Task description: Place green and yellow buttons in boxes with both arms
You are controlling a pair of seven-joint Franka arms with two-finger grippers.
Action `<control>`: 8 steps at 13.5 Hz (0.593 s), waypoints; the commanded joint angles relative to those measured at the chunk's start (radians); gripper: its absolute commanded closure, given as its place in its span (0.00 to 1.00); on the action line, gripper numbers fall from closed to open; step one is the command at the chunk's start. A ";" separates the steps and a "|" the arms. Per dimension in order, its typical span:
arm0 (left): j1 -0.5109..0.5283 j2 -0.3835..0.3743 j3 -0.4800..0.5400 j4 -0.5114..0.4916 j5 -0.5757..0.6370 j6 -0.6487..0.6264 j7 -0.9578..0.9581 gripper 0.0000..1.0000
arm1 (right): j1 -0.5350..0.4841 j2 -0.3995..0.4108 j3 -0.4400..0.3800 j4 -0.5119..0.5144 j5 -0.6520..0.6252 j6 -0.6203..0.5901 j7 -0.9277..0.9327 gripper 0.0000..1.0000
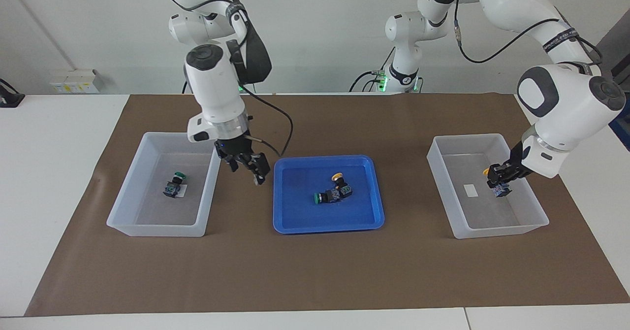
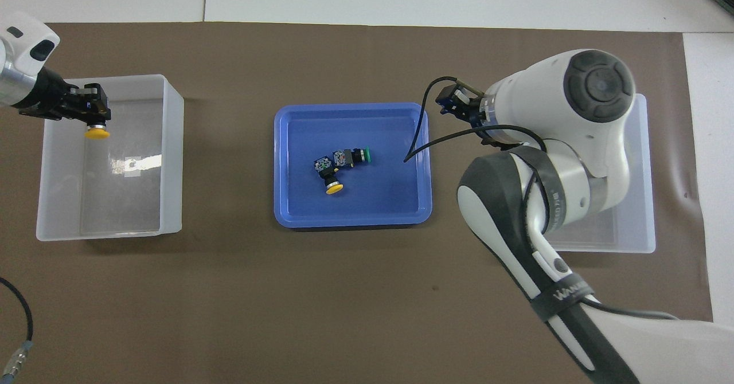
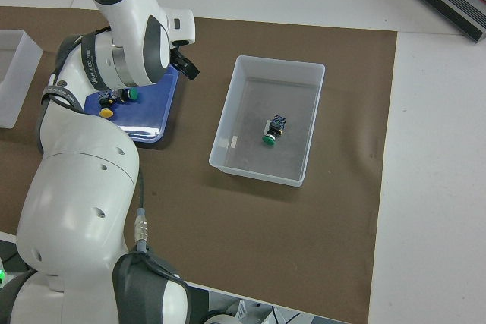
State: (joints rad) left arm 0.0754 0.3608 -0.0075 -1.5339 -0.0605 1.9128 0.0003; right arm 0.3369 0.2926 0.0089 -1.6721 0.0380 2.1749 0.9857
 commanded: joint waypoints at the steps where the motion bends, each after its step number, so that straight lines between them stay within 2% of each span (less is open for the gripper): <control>1: 0.009 -0.088 -0.006 -0.227 0.024 0.190 0.023 0.96 | 0.057 0.147 0.000 0.130 0.006 0.028 0.178 0.00; 5: 0.000 -0.077 -0.006 -0.272 0.024 0.235 0.096 0.96 | 0.158 0.278 0.000 0.160 0.011 0.144 0.335 0.00; 8: -0.009 -0.065 -0.008 -0.313 0.024 0.297 0.121 0.97 | 0.183 0.287 0.006 0.149 0.020 0.190 0.341 0.00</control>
State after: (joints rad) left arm 0.0729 0.3248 -0.0158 -1.7772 -0.0563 2.1446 0.1014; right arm 0.5161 0.5689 0.0098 -1.5495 0.0384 2.3619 1.3179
